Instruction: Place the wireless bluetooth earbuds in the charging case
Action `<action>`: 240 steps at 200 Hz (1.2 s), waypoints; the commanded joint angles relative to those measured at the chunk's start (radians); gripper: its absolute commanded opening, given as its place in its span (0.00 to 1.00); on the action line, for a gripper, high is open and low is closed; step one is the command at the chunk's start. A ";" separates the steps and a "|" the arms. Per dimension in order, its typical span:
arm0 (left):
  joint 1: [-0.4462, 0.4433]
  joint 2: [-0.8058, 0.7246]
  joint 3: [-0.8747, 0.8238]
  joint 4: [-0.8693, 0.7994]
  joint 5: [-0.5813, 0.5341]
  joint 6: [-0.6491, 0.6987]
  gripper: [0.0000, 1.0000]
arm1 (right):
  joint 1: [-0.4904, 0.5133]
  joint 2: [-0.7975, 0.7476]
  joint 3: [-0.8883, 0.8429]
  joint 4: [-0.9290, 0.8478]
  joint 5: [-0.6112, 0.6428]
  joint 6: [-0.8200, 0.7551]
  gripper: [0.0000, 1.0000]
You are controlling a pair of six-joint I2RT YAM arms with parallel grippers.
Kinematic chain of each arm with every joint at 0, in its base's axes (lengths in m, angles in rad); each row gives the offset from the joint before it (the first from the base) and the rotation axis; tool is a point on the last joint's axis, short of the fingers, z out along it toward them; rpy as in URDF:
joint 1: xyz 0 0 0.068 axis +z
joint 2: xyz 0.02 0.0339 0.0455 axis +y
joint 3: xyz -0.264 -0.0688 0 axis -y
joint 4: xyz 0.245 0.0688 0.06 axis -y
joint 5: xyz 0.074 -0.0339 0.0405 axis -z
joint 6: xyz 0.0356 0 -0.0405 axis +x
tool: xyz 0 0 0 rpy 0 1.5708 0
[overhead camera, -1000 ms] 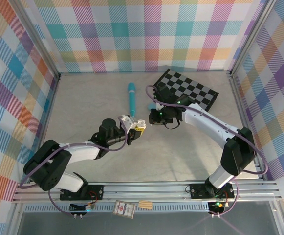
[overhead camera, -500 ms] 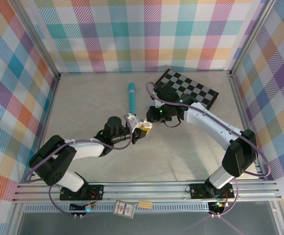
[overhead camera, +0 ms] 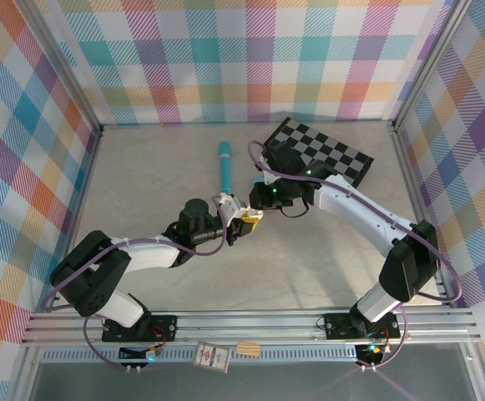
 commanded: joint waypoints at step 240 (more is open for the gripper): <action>-0.007 -0.062 0.057 0.027 0.026 -0.058 0.00 | 0.033 -0.032 -0.012 -0.030 0.061 -0.081 0.20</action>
